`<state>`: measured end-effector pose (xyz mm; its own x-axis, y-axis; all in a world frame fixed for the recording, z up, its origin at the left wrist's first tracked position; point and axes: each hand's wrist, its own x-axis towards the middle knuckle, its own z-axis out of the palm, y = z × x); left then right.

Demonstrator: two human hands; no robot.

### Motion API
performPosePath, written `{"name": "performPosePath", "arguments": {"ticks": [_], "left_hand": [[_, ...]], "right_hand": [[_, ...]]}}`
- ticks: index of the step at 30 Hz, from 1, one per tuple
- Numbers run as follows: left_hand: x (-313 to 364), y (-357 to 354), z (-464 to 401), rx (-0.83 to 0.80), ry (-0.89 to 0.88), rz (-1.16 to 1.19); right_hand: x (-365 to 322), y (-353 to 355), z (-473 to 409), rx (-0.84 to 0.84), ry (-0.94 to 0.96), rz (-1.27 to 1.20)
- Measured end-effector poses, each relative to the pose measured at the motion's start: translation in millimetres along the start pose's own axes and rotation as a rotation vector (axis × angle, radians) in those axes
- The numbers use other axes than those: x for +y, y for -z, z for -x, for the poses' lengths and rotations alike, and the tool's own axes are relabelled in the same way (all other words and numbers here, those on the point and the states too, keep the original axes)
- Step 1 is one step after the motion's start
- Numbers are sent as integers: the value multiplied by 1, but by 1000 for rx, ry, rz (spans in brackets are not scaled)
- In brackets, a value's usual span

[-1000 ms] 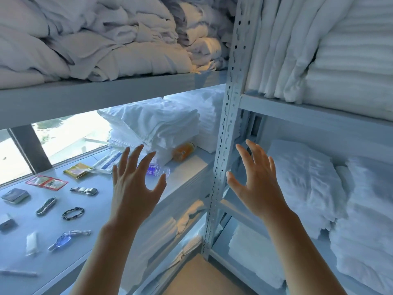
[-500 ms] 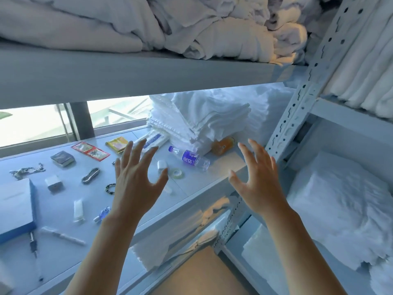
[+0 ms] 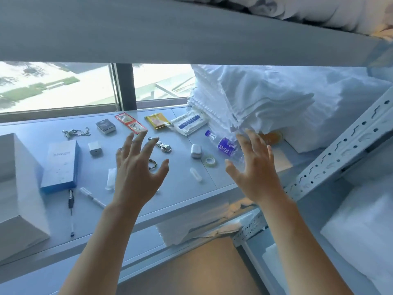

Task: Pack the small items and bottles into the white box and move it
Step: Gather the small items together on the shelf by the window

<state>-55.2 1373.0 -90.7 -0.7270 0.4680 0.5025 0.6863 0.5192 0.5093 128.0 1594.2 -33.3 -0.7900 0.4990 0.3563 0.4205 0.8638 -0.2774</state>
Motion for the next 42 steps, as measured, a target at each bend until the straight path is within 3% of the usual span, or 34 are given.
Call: {"name": "performPosePath", "arguments": {"ticks": [21,31,42], "left_hand": [[49,-83,-25,-3,149,-204],[8,-74,-6,-30,264,-280],[-72,-55,17,-147,362,-253]], "right_hand": [[117,-66,-99,-127,141,-210],[91,-112,-117,-231,218,-231],[43,-166,-119,-325,181,-154]]}}
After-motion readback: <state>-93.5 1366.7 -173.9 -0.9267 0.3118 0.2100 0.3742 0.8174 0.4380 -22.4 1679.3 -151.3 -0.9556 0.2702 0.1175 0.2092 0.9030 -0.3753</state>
